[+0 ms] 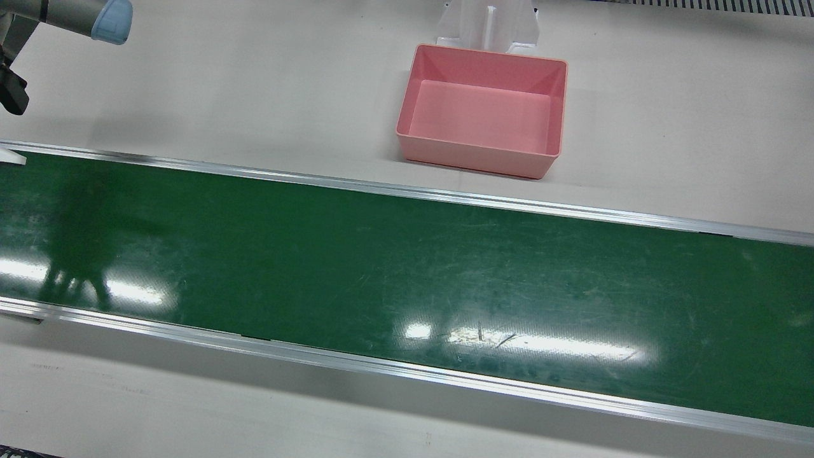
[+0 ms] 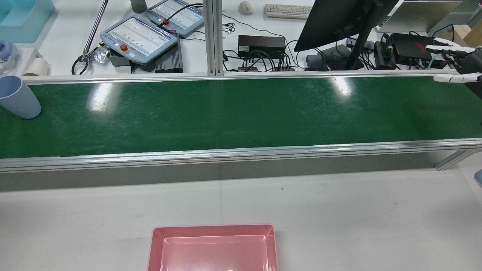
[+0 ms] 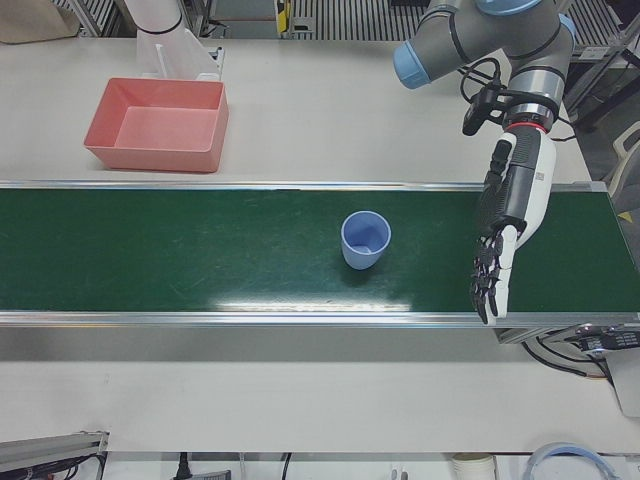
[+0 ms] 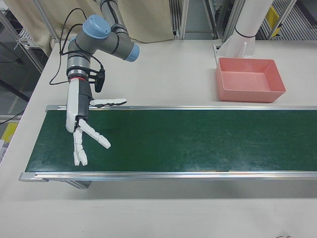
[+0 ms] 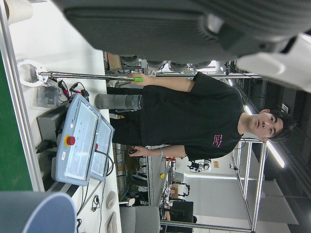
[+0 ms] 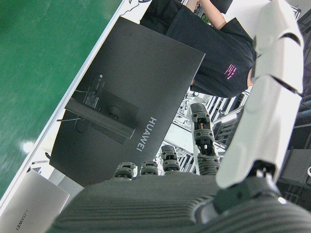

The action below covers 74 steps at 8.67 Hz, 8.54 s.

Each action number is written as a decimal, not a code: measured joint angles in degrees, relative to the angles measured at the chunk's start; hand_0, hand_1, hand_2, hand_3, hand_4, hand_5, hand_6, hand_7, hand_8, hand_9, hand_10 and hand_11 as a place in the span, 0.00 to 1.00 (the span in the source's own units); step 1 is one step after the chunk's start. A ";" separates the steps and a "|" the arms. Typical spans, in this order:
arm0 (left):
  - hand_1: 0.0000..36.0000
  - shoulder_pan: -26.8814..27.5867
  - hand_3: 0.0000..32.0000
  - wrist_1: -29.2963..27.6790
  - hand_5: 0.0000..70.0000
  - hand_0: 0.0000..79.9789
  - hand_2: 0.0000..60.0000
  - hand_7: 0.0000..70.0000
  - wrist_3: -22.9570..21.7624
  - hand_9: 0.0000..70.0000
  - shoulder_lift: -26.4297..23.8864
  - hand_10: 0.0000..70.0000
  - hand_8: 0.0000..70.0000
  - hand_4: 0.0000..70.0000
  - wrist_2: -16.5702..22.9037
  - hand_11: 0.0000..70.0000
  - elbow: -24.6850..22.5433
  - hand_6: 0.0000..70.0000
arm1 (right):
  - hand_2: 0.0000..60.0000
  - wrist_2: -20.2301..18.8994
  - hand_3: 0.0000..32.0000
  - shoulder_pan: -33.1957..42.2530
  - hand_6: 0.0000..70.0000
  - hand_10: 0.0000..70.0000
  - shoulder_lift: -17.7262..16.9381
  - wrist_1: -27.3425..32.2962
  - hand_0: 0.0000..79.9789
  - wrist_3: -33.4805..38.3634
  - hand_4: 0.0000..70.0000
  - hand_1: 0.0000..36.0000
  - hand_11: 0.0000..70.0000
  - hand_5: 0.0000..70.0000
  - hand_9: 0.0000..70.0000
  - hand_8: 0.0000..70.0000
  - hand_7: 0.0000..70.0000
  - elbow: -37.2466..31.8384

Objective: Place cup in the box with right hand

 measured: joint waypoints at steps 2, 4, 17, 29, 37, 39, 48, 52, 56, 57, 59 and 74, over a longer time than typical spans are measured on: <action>0.00 0.00 0.00 0.06 0.00 0.00 0.00 0.00 0.00 0.00 0.00 0.00 0.00 0.00 0.00 0.00 -0.07 0.00 | 0.12 0.01 0.00 -0.15 0.06 0.04 0.01 0.00 0.63 0.04 0.24 0.40 0.08 0.07 0.08 0.02 0.21 0.04; 0.00 0.00 0.00 0.06 0.00 0.00 0.00 0.00 0.00 0.00 0.00 0.00 0.00 0.00 -0.02 0.00 -0.10 0.00 | 0.29 0.01 0.00 -0.33 0.06 0.04 0.04 0.00 0.61 0.00 0.19 0.46 0.08 0.07 0.08 0.02 0.21 0.06; 0.00 0.00 0.00 0.09 0.00 0.00 0.00 0.00 0.00 0.00 0.00 0.00 0.00 0.00 -0.02 0.00 -0.19 0.00 | 0.14 0.83 0.01 -4.97 0.05 0.04 1.50 0.06 0.61 -2.25 0.21 0.36 0.08 0.06 0.07 0.02 0.19 -0.46; 0.00 0.00 0.00 0.09 0.00 0.00 0.00 0.00 0.00 0.00 0.00 0.00 0.00 0.00 0.01 0.00 -0.20 0.00 | 0.12 1.73 0.09 -7.32 0.05 0.04 3.16 0.41 0.62 -3.90 0.21 0.38 0.08 0.07 0.09 0.03 0.22 -0.74; 0.00 0.00 0.00 0.11 0.00 0.00 0.00 0.00 0.00 0.00 0.00 0.00 0.00 0.00 -0.01 0.00 -0.23 0.00 | 0.19 4.30 0.09 -13.15 0.05 0.04 5.00 0.18 0.62 -3.78 0.20 0.41 0.08 0.07 0.09 0.03 0.23 -0.16; 0.00 0.00 0.00 0.09 0.00 0.00 0.00 0.00 0.00 0.00 0.00 0.00 0.00 0.00 0.04 0.00 -0.22 0.00 | 0.23 4.52 0.04 -13.95 0.06 0.05 5.05 0.18 0.61 -3.83 0.24 0.40 0.09 0.07 0.09 0.03 0.24 -0.14; 0.00 0.00 0.00 0.09 0.00 0.00 0.00 0.00 0.00 0.00 0.00 0.00 0.00 0.00 0.01 0.00 -0.19 0.00 | 0.43 4.23 0.00 -9.63 0.44 0.40 4.69 -0.20 0.57 -2.49 0.53 0.23 0.58 0.13 1.00 0.69 1.00 2.66; 0.00 0.00 0.00 0.14 0.00 0.00 0.00 0.00 0.00 0.00 0.03 0.00 0.00 0.00 -0.01 0.00 -0.29 0.00 | 0.45 4.12 0.00 -8.48 0.52 0.53 4.89 -1.63 0.56 -4.83 0.65 0.21 0.74 0.15 1.00 0.82 1.00 11.86; 0.00 0.00 0.00 0.17 0.00 0.00 0.00 0.00 0.00 0.00 0.03 0.00 0.00 0.00 0.00 0.00 -0.37 0.00 | 0.53 5.88 0.00 -23.43 0.49 0.46 7.29 -10.21 0.54 -12.34 0.60 0.25 0.66 0.13 1.00 0.75 1.00 27.60; 0.00 0.00 0.00 0.17 0.00 0.00 0.00 0.00 0.00 0.00 0.02 0.00 0.00 0.00 0.01 0.00 -0.35 0.00 | 0.56 8.48 0.00 -29.78 0.48 0.45 7.67 -12.34 0.54 -15.13 0.57 0.28 0.64 0.13 1.00 0.73 1.00 31.19; 0.00 0.00 0.00 0.17 0.00 0.00 0.00 0.00 0.00 0.00 0.01 0.00 0.00 0.00 0.00 0.00 -0.29 0.00 | 0.53 14.08 0.00 -43.80 0.43 0.38 10.28 -13.97 0.53 -20.16 0.55 0.28 0.56 0.11 1.00 0.63 1.00 34.24; 0.00 0.00 0.00 0.09 0.00 0.00 0.00 0.00 0.00 0.00 0.00 0.00 0.00 0.00 -0.02 0.00 -0.20 0.00 | 0.34 21.20 0.00 -64.95 0.09 0.04 13.83 -13.90 0.56 -29.75 0.34 0.29 0.07 0.04 0.07 0.00 0.38 33.94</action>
